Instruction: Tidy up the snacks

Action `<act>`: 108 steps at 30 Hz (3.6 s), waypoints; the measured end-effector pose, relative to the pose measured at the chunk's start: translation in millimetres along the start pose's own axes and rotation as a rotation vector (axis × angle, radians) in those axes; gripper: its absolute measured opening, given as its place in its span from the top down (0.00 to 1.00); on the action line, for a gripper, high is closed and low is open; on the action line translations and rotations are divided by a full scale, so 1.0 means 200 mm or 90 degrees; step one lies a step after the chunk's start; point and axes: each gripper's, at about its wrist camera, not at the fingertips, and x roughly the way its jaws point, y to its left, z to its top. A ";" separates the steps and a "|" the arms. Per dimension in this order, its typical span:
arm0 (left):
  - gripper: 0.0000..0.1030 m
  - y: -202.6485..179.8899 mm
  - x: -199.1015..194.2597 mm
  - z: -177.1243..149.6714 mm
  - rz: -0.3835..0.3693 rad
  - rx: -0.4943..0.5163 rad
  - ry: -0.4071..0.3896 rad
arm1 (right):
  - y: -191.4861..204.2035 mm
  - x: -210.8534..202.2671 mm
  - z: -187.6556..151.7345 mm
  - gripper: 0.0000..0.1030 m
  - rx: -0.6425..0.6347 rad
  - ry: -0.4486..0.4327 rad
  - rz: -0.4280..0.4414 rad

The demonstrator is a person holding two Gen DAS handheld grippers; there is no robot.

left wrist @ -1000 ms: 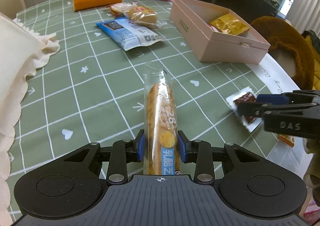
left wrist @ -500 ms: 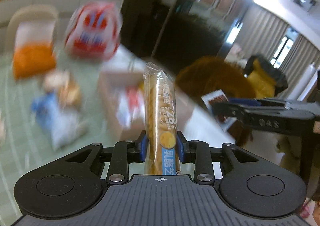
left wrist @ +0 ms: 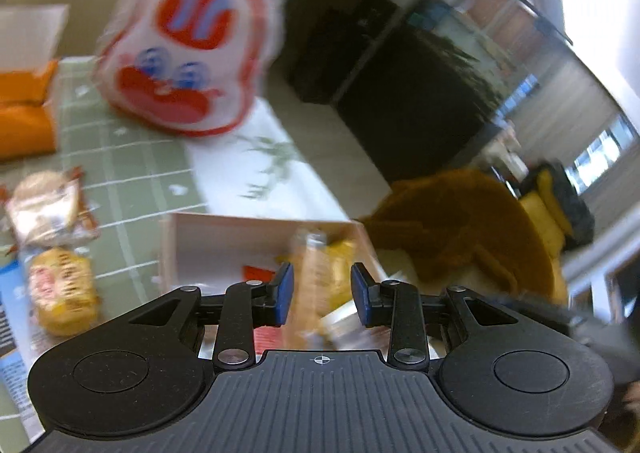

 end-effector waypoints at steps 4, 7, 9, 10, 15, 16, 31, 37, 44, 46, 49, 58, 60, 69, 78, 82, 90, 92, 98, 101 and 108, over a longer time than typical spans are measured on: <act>0.66 0.27 -0.09 0.02 0.125 -0.055 -0.053 | -0.05 0.19 -0.05 0.44 0.020 0.041 0.009; 0.66 0.47 -0.18 -0.01 0.259 -0.114 -0.081 | -0.01 0.26 -0.04 0.43 0.002 0.053 0.011; 0.66 0.57 -0.24 -0.05 0.310 -0.138 -0.080 | 0.09 0.30 0.01 0.35 -0.036 0.050 0.009; 0.66 0.61 -0.27 -0.07 0.317 -0.143 -0.076 | 0.16 0.32 0.05 0.32 -0.063 0.045 0.004; 0.66 0.72 -0.41 -0.20 0.323 -0.121 -0.071 | 0.57 0.53 0.18 0.21 -0.174 0.049 0.013; 0.66 0.74 -0.44 -0.23 0.325 -0.123 -0.070 | 0.66 0.60 0.21 0.21 -0.176 0.060 0.030; 0.66 0.99 -0.73 -0.67 0.222 -0.171 -0.011 | 1.18 1.43 0.31 0.31 -0.100 0.213 -0.010; 0.66 1.02 -0.77 -0.68 0.196 -0.167 0.005 | 1.14 1.13 0.07 0.58 -0.037 0.244 0.048; 0.66 1.01 -0.81 -0.58 0.179 -0.133 -0.027 | 1.19 0.83 -0.20 0.69 -0.032 0.273 0.079; 0.66 1.01 -0.78 -0.52 0.174 -0.122 -0.044 | 1.18 0.77 -0.26 0.71 -0.032 0.278 0.076; 0.66 1.01 -0.68 -0.43 0.181 -0.115 -0.047 | 1.17 0.67 -0.32 0.71 -0.028 0.266 0.075; 0.65 0.88 -0.45 -0.44 0.216 -0.025 0.011 | 1.03 0.18 -0.40 0.47 -0.048 0.155 0.026; 0.65 0.84 -0.45 -0.46 0.211 0.001 0.027 | 0.97 0.09 -0.44 0.40 -0.054 0.136 -0.008; 0.67 0.73 -0.53 -0.61 0.193 0.029 0.064 | 0.56 -0.10 -0.78 0.37 0.046 0.120 -0.223; 0.72 0.68 -0.71 -0.77 0.030 0.002 0.130 | 0.50 -0.12 -0.98 0.32 0.133 0.120 -0.227; 0.72 0.67 -0.81 -0.70 0.082 0.012 0.014 | 0.60 -0.07 -0.99 0.33 0.122 0.130 -0.147; 0.71 0.82 -0.54 -0.60 0.138 -0.001 0.065 | 0.70 -0.15 -0.96 0.31 0.055 0.096 -0.176; 0.66 0.83 -0.52 -0.62 0.128 -0.003 0.069 | 0.65 -0.22 -0.96 0.28 0.052 0.085 -0.204; 0.66 0.74 -0.55 -0.70 0.093 0.044 0.110 | 0.43 -0.28 -1.11 0.24 0.157 0.108 -0.256; 0.66 0.68 -0.57 -0.76 0.061 0.066 0.136 | 0.36 -0.24 -1.21 0.23 0.248 0.130 -0.236; 0.65 0.49 -0.54 -0.92 0.010 0.097 0.177 | 0.61 -0.15 -1.18 0.53 0.129 0.115 -0.154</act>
